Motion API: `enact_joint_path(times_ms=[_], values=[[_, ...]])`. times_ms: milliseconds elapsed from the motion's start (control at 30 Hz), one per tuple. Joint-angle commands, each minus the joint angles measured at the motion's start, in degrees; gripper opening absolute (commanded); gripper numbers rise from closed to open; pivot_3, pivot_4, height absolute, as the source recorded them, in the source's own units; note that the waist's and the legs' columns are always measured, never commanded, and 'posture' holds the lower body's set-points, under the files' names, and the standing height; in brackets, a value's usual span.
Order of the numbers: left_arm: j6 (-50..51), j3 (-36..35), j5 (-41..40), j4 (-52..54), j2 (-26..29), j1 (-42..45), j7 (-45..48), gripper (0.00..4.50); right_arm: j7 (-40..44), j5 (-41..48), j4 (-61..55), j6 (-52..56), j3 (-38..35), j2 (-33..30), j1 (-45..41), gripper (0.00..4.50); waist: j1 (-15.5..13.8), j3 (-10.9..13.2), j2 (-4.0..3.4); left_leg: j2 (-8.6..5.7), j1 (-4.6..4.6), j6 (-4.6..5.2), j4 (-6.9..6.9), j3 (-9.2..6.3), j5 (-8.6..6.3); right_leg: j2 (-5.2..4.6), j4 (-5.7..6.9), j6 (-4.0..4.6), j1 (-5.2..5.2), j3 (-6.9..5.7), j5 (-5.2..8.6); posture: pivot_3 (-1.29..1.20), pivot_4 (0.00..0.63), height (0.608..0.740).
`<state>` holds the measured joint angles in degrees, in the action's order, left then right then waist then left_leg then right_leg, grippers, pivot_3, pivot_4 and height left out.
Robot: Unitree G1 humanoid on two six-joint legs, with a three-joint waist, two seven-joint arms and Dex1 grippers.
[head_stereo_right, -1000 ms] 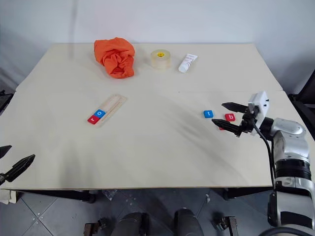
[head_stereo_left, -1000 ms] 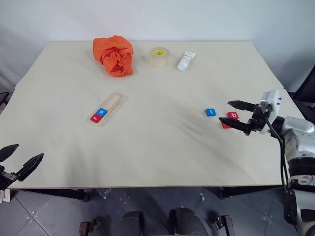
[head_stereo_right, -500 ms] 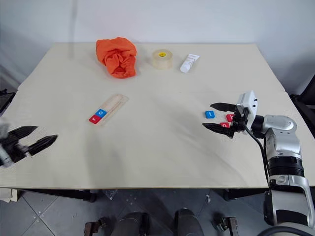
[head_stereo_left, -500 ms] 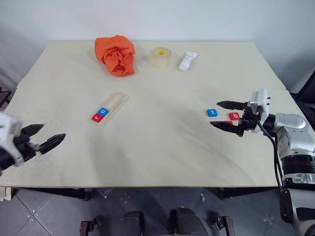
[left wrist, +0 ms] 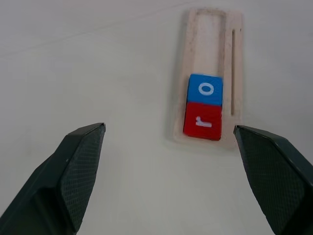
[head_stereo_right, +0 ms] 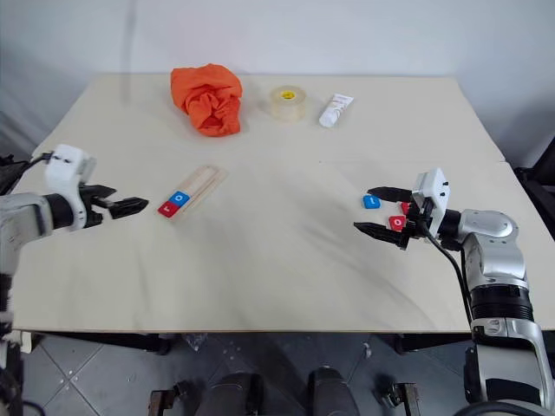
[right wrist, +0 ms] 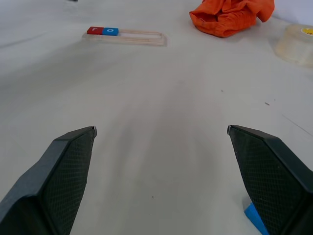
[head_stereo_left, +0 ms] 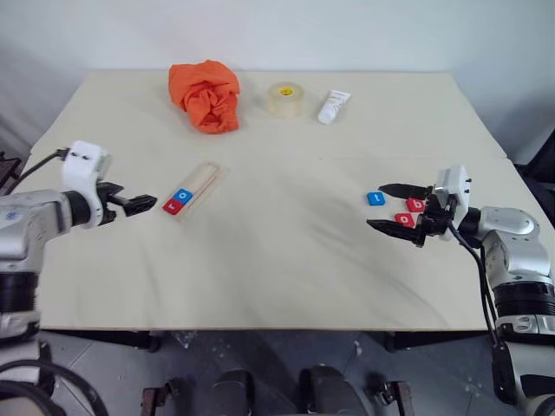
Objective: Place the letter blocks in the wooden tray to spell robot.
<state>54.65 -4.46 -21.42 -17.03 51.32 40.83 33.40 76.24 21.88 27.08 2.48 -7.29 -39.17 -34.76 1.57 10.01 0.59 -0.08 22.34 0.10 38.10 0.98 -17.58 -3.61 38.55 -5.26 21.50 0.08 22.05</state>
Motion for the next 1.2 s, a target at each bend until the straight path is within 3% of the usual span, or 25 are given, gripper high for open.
enact_joint_path(times_ms=[33,367,1033,1200], values=[[-0.8,2.5,3.5,-6.6,-1.3,5.1,0.5,4.48,-0.3,0.6,-1.6,-0.2,-1.2,-1.0,-0.5,4.50,0.0,0.0,0.04,0.00,0.00,0.00,0.04,0.00,0.00,0.00,0.04,-0.01,0.00,0.00,0.00,0.00,0.150,0.740],[-6.3,10.7,11.7,-19.8,-5.9,15.6,6.5,4.48,-0.4,0.6,-2.0,0.2,-1.3,-1.9,-0.4,4.50,0.0,0.1,0.12,-0.01,0.02,-0.03,0.10,0.00,0.02,0.02,0.12,-0.02,0.02,0.00,-0.01,0.00,0.150,0.740],[-12.3,17.0,22.0,-31.7,-12.0,20.9,13.8,4.48,-1.3,0.9,-3.2,0.0,-1.5,-1.5,0.7,4.50,-0.3,0.1,0.14,-0.02,0.02,-0.04,0.35,-0.03,0.03,0.00,0.20,-0.02,0.03,0.00,-0.01,0.00,0.150,0.740],[-14.1,16.6,24.6,-35.6,-13.2,21.9,11.4,3.39,-1.7,0.9,-3.5,0.1,-1.6,-1.6,0.9,4.50,-0.2,0.1,0.14,-0.02,0.02,-0.04,0.59,-0.02,0.02,0.00,0.35,-0.02,-0.01,0.02,-0.01,0.00,0.150,0.740]])
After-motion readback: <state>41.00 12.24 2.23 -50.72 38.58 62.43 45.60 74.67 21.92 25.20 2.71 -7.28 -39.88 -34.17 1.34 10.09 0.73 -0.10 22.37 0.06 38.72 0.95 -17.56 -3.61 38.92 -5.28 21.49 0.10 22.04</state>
